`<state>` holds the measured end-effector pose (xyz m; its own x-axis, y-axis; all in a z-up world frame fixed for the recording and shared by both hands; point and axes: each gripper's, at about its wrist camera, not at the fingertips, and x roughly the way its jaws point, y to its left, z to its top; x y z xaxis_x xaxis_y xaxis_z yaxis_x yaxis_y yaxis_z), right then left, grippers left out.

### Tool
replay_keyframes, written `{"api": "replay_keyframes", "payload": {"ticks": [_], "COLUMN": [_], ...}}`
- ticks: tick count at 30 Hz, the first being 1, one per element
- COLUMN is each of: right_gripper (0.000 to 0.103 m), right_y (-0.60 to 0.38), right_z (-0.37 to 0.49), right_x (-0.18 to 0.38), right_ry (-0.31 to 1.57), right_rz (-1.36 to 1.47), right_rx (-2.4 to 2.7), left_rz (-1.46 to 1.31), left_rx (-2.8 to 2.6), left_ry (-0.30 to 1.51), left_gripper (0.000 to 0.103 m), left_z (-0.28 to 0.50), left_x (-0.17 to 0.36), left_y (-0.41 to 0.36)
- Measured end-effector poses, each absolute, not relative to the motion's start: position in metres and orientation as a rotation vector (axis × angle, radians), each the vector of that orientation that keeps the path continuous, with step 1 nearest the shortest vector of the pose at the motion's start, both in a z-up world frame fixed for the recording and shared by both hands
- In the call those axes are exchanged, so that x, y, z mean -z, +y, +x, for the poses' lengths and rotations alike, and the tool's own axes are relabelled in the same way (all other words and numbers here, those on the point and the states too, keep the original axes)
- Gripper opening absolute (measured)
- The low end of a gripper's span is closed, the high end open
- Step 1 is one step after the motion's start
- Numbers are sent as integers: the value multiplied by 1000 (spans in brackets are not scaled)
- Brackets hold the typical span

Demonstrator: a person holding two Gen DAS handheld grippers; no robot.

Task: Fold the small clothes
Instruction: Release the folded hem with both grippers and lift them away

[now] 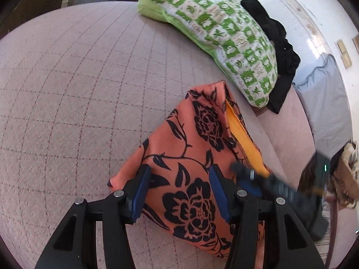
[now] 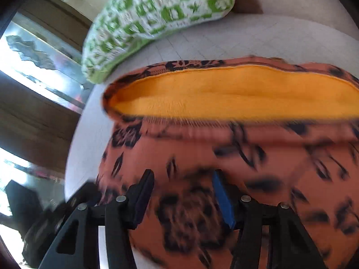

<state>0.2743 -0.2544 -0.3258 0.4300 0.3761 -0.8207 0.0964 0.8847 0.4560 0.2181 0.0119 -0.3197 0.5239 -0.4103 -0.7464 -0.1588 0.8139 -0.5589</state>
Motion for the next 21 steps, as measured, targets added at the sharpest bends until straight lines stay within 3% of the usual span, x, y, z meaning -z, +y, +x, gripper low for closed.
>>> {"api": "replay_keyframes", "payload": {"ticks": [6,9,15,21], "right_gripper": [55,55,55,55], "right_y": [-285,-323,-348,-388], "right_z": [362,363,295,161], "right_x": [320,309,279,283], "right_ry": [999,912,857,912], "right_rz": [534,637,518,444], "right_rx": [7,109,102,240], "left_rz": [-547,-531,-400,-220], "left_rx": [156,153,129,142], "left_ry": [1069,1066,1014,1089], "left_gripper": [55,55,55,59], "left_z": [228,230,221,223], "left_x": [319,316,300,321], "left_y": [5,6,-6,-27]}}
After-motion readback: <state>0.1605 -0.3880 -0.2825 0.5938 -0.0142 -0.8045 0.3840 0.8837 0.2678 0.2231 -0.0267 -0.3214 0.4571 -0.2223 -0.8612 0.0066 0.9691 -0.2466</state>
